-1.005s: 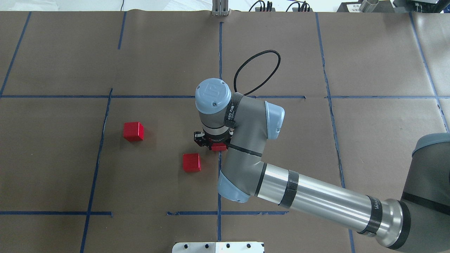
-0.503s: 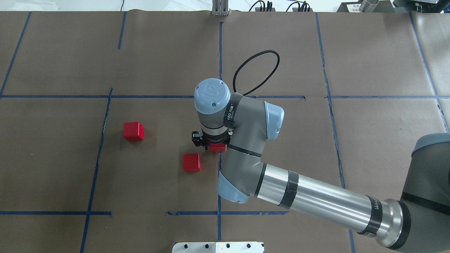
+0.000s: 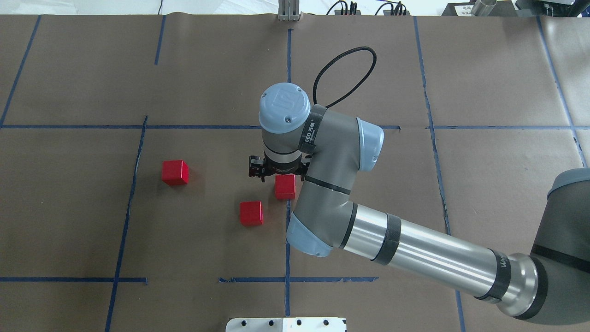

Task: Form red blocks into L shape at center
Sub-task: 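Withdraw the right arm while the left arm reaches toward the middle cube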

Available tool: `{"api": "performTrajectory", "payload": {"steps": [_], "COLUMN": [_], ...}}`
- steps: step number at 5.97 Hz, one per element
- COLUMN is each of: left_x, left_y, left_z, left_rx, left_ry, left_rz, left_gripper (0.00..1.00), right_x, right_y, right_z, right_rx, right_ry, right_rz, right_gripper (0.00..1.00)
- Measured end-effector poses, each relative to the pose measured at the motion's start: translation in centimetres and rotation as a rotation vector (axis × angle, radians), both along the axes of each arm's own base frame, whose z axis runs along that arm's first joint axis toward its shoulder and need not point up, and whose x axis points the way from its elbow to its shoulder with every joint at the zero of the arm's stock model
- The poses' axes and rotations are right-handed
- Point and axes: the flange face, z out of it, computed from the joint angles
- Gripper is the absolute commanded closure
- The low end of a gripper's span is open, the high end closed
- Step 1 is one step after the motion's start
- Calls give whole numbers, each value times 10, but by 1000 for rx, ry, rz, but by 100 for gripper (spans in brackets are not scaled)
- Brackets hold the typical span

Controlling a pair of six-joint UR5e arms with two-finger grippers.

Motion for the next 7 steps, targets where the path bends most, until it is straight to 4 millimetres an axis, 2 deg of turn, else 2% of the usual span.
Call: {"api": "performTrajectory", "payload": {"steps": [1, 2, 3, 4, 5, 6, 7], "left_x": [0, 1, 2, 4, 15, 42, 88], "left_y": [-1, -6, -16, -25, -35, -42, -44], "left_z": [-12, -26, -50, -73, -92, -118, -157], "left_rx": [24, 67, 151, 229, 250, 223, 189], "left_ry": [0, 3, 11, 20, 44, 79, 107], "left_rz": [0, -1, -4, -4, -10, -25, -27], "left_gripper": [0, 0, 0, 0, 0, 0, 0], "right_x": [37, 86, 142, 201, 266, 337, 405], "right_y": [-30, -72, -116, -151, -177, -194, -193], "right_z": [-3, 11, 42, 84, 134, 185, 239], "right_rx": [4, 16, 41, 75, 115, 165, 219], "right_ry": [2, 4, 6, 14, 27, 41, 60], "right_rz": [19, 9, -21, -56, -95, -136, -184], "right_gripper": [0, 0, 0, 0, 0, 0, 0]}}
